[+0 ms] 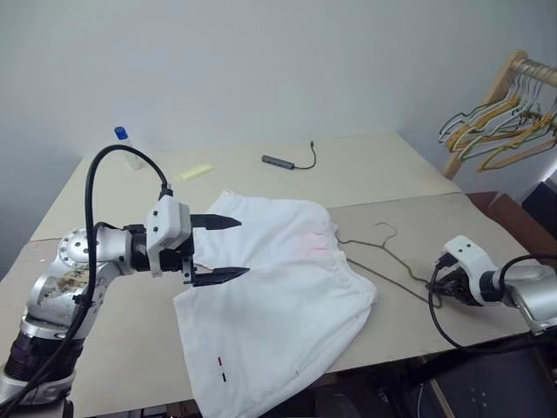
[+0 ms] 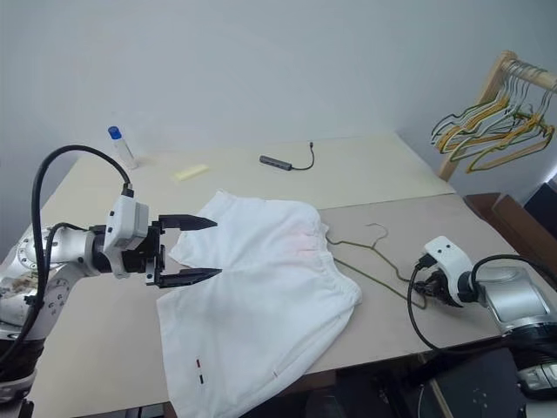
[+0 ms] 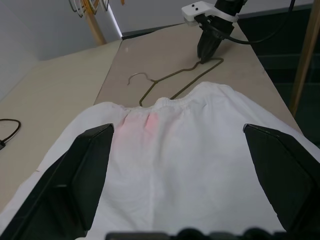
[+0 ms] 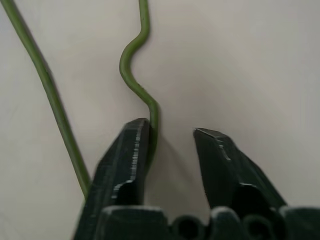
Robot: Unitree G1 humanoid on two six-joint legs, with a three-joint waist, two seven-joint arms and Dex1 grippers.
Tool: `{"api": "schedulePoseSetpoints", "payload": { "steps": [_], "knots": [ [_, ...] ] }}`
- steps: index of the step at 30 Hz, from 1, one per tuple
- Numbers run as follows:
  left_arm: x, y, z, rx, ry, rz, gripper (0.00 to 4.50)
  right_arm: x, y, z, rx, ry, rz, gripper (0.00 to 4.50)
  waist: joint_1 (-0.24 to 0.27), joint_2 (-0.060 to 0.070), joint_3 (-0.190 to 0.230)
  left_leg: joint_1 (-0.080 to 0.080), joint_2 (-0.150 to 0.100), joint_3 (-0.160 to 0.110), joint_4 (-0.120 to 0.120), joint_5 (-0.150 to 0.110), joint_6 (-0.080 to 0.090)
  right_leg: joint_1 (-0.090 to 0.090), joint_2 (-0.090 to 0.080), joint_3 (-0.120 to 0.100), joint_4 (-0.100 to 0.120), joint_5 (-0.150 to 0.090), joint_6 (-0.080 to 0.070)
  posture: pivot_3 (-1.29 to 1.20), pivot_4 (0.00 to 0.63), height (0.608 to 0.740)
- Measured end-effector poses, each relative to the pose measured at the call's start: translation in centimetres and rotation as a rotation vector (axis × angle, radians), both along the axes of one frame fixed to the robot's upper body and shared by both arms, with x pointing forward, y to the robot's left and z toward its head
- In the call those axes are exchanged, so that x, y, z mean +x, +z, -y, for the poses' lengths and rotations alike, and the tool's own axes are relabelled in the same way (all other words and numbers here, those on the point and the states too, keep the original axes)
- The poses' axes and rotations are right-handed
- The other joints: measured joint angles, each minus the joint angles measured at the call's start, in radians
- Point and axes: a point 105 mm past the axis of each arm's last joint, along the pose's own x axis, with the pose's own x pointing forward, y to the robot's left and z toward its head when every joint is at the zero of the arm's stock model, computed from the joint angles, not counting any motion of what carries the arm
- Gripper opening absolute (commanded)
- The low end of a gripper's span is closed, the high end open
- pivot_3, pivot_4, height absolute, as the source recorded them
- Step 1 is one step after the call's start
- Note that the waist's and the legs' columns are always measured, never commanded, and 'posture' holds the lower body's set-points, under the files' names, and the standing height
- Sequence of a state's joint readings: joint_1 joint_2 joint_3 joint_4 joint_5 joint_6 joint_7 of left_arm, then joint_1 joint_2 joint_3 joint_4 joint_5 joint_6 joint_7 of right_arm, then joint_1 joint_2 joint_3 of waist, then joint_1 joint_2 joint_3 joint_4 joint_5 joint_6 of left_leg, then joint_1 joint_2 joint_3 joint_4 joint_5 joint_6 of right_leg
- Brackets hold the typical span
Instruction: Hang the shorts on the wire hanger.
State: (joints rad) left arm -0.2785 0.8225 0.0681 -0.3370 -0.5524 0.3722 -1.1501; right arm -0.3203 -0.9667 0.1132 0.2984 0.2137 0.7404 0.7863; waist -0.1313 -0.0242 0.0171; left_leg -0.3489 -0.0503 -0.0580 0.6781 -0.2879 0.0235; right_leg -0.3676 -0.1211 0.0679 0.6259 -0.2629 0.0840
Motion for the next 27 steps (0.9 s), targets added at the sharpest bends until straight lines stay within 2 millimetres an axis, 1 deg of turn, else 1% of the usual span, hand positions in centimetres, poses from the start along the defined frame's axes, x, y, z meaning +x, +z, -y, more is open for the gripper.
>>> {"api": "schedulePoseSetpoints", "payload": {
  "steps": [3,7,10,14,17,19,21,23,25,26,27],
  "knots": [
    [0.0,-0.1,0.0,-0.002,-0.001,-0.003,4.5,0.1,0.1,0.4,0.002,-0.024,0.001,0.01,0.003,0.0,0.0,0.0,0.0,0.0,0.0,0.0,0.0,0.0,0.0,0.0,0.0,0.0,0.0,-0.2,0.0,0.74],
    [-0.1,-0.2,0.1,-0.001,-0.005,-0.005,4.5,0.2,-0.1,0.4,0.04,-0.099,-0.005,0.01,0.002,-0.001,-0.002,0.0,0.001,-0.001,0.0,-0.001,-0.001,0.0,0.0,0.0,0.0,0.0,0.0,-0.2,0.0,0.74],
    [-0.1,-0.2,0.2,-0.003,-0.008,-0.007,4.5,0.5,-0.1,0.9,0.072,-0.227,0.013,0.01,0.002,-0.003,-0.003,0.0,0.0,-0.001,0.001,-0.001,-0.001,0.0,0.0,0.0,0.0,0.0,0.0,-0.2,0.0,0.74],
    [-0.1,-0.2,0.3,-0.005,-0.009,-0.007,4.5,0.9,0.2,2.9,0.057,-0.459,0.078,0.01,0.006,-0.002,-0.003,-0.001,0.0,-0.001,0.001,-0.001,-0.002,-0.001,0.0,0.0,0.0,0.001,0.0,-0.2,0.0,0.74],
    [0.0,-0.3,0.4,-0.014,-0.011,-0.008,4.5,0.6,0.6,4.9,0.027,-0.645,0.156,0.01,0.006,0.002,-0.004,-0.005,-0.002,-0.002,0.0,-0.001,-0.002,-0.005,-0.001,0.0,0.0,0.001,0.0,-0.21,0.0,0.74],
    [0.1,-0.2,0.7,-0.026,-0.01,-0.004,4.5,0.4,1.1,5.7,0.006,-0.716,0.234,0.01,0.004,0.003,-0.003,-0.006,-0.002,-0.001,0.0,-0.001,-0.002,-0.007,-0.001,0.001,0.001,0.001,0.0,-0.21,0.0,0.74],
    [0.4,0.1,1.0,-0.04,-0.003,0.011,4.5,0.8,2.3,5.4,-0.001,-0.711,0.342,0.01,0.001,0.006,-0.003,-0.007,-0.002,-0.001,0.0,-0.001,-0.002,-0.008,-0.001,0.002,0.002,0.001,0.0,-0.23,0.0,0.74],
    [1.3,0.8,1.4,-0.078,0.02,0.026,4.5,1.7,4.7,4.2,-0.01,-0.625,0.496,0.01,-0.008,0.011,-0.003,-0.006,-0.003,-0.001,0.0,-0.001,-0.002,-0.007,-0.001,0.002,0.003,0.0,0.001,-0.23,0.0,0.74],
    [2.5,1.9,2.0,-0.137,0.055,0.042,4.5,2.5,7.3,2.4,-0.063,-0.478,0.652,0.01,-0.019,0.013,-0.003,-0.004,-0.002,-0.001,0.0,-0.001,-0.001,-0.005,-0.001,0.002,0.003,0.0,0.002,-0.24,0.0,0.74],
    [3.2,2.4,2.2,-0.162,0.074,0.047,4.5,3.0,8.7,1.1,-0.092,-0.382,0.731,0.01,-0.025,0.013,-0.003,-0.004,-0.002,-0.001,0.0,-0.001,-0.001,-0.004,0.0,0.002,0.003,0.0,0.002,-0.24,0.0,0.74],
    [3.9,3.0,2.5,-0.195,0.093,0.051,4.5,3.2,10.1,-0.3,-0.155,-0.25,0.811,0.01,-0.031,0.013,-0.003,-0.004,-0.003,-0.001,0.0,-0.001,-0.001,-0.004,0.0,0.001,0.003,0.0,0.002,-0.24,0.0,0.74]
  ]
}}
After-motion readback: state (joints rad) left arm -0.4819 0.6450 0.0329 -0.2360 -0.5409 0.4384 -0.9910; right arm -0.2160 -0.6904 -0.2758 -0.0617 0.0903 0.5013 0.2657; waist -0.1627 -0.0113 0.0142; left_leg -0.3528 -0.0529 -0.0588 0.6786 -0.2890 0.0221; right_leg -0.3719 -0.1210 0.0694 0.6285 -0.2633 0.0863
